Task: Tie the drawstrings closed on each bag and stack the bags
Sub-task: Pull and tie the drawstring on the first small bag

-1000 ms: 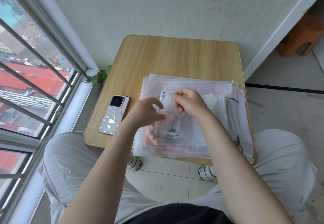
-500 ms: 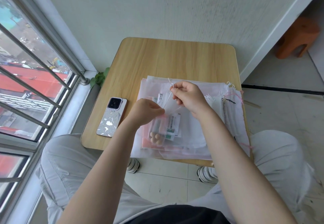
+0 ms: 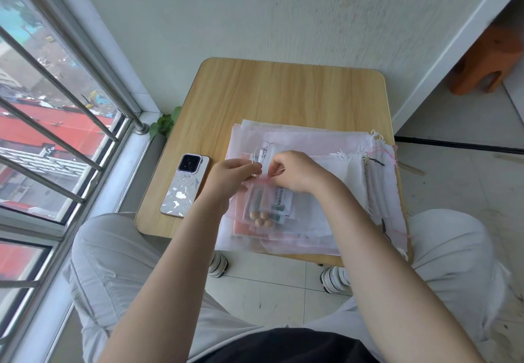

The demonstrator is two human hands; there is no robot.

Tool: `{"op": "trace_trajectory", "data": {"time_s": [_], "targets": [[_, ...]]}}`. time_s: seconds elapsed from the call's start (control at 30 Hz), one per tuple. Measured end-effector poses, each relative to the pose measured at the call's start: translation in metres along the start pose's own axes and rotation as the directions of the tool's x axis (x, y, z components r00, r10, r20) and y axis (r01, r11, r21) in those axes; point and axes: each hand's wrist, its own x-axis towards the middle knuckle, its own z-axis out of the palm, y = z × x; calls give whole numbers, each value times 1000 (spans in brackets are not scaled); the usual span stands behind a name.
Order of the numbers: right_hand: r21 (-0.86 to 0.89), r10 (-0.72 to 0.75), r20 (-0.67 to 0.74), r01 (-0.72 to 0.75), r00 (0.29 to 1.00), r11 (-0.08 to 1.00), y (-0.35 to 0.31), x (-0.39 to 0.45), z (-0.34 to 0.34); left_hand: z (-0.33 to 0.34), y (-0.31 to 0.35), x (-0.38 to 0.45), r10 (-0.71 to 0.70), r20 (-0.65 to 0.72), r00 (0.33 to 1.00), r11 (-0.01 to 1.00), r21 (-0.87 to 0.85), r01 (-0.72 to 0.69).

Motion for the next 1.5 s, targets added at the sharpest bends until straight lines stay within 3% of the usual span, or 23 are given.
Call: {"op": "trace_trajectory", "data": {"time_s": [0.07, 0.13, 0.27, 0.43, 0.67, 0.87, 1.07, 1.33, 1.5], "targets": [[-11, 4, 7, -4, 1000, 1000, 0, 1, 2, -2, -2, 0, 36, 74, 997, 992, -120, -27], [-25, 7, 7, -7, 1000, 1000, -1, 2, 4, -3, -2, -1, 87, 141, 986, 989, -128, -69], [-81, 17, -40, -21, 999, 997, -4, 0, 4, -1, 1, 0, 135, 143, 981, 988, 61, -145], [-171, 14, -29, -19, 999, 985, -1, 2, -6, 0, 5, 7, 107, 66, 992, 920, 372, -124], [252, 60, -59, -43, 996, 967, -10, 5, -17, 3, 18, 4, 33, 235, 972, 903, 410, -130], [403, 83, -74, -46, 994, 914, -13, 14, -12, 3, 15, 1, 52, 295, 954, 936, 320, -150], [615, 16, -68, 29, 998, 788, -14, 11, -9, 0, 15, 0, 44, 302, 952, 959, 254, -125], [398, 86, 46, -97, 995, 912, -12, -2, -18, -2, 13, 2, 23, 290, 957, 979, 186, -80], [301, 64, 97, -91, 993, 949, -4, -6, -20, -3, 14, 4, -3, 276, 961, 971, 231, -63]]}}
